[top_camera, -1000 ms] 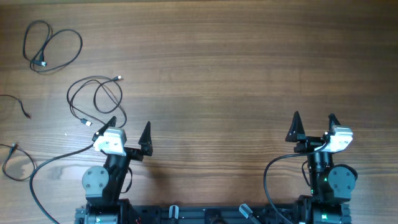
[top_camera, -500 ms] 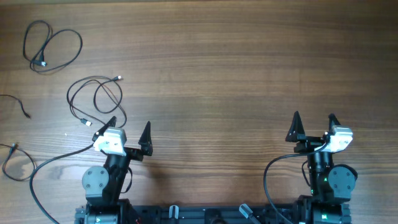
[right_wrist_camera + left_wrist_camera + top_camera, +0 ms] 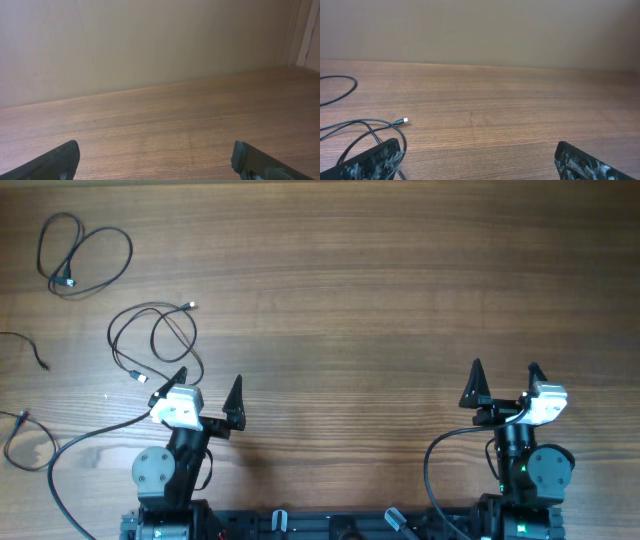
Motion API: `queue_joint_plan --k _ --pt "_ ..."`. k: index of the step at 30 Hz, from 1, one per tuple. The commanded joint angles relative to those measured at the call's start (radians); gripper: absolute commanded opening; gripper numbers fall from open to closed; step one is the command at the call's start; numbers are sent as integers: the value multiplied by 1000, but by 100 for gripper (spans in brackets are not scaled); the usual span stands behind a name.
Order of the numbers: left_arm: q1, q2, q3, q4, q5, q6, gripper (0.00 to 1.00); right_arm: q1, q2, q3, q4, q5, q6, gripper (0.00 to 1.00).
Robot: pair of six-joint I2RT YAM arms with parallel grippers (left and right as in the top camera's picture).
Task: Untangle cables
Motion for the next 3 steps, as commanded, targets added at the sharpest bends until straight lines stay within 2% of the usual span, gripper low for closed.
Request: queue_joint_plan --k 1,3 --pt "-2 0 -8 0 -6 19 100 5 -16 -3 2 14 14 100" --pt "-2 0 -8 0 -6 19 100 5 -16 -3 2 14 14 100"
